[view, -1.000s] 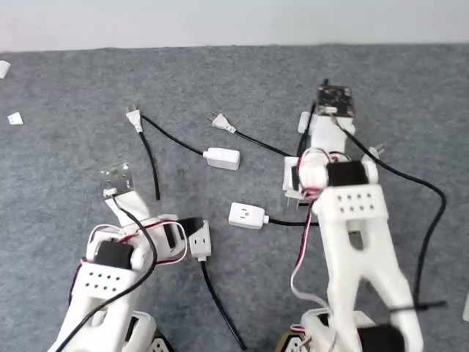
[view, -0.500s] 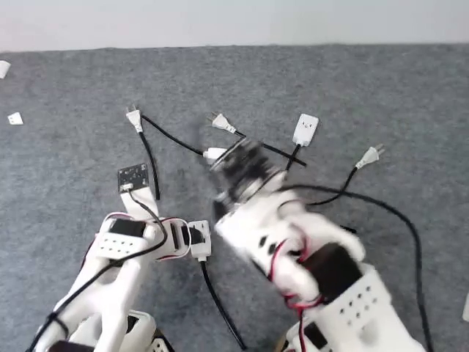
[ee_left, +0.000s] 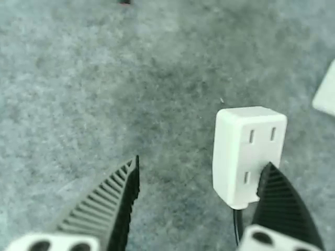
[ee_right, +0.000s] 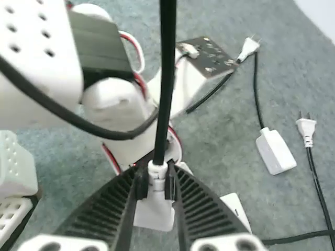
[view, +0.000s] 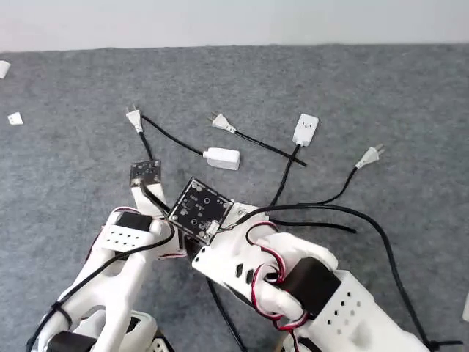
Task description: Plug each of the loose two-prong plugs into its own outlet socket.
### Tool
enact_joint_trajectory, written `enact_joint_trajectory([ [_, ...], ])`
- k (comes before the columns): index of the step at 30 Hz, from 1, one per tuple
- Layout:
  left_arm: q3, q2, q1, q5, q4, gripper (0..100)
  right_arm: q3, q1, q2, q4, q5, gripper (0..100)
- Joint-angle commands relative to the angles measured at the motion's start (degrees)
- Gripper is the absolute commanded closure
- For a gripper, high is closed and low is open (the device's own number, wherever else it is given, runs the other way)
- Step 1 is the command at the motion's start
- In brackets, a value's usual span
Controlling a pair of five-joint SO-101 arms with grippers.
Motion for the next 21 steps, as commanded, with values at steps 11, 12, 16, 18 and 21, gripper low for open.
enact_joint_trajectory([
  [11,0.4,-9.1,-4.2,-0.6,-4.9,67,5.0,-0.7,-1.3,-1.1,-1.1,99.1],
  [12,1.1,-10.8,-4.9,0.6,-5.2,67,5.0,-0.7,-1.3,-1.1,-1.1,99.1],
  [16,5.3,-17.7,-5.8,1.9,-7.7,67,5.3,-0.7,-1.0,-1.1,-1.1,99.1],
  [18,7.3,-21.3,-5.5,2.0,-8.8,67,5.5,-0.7,-1.0,-1.1,-1.1,99.1],
  [21,9.0,-26.3,-5.5,4.5,-8.8,67,5.8,-0.7,-1.0,-1.1,-2.0,99.1],
])
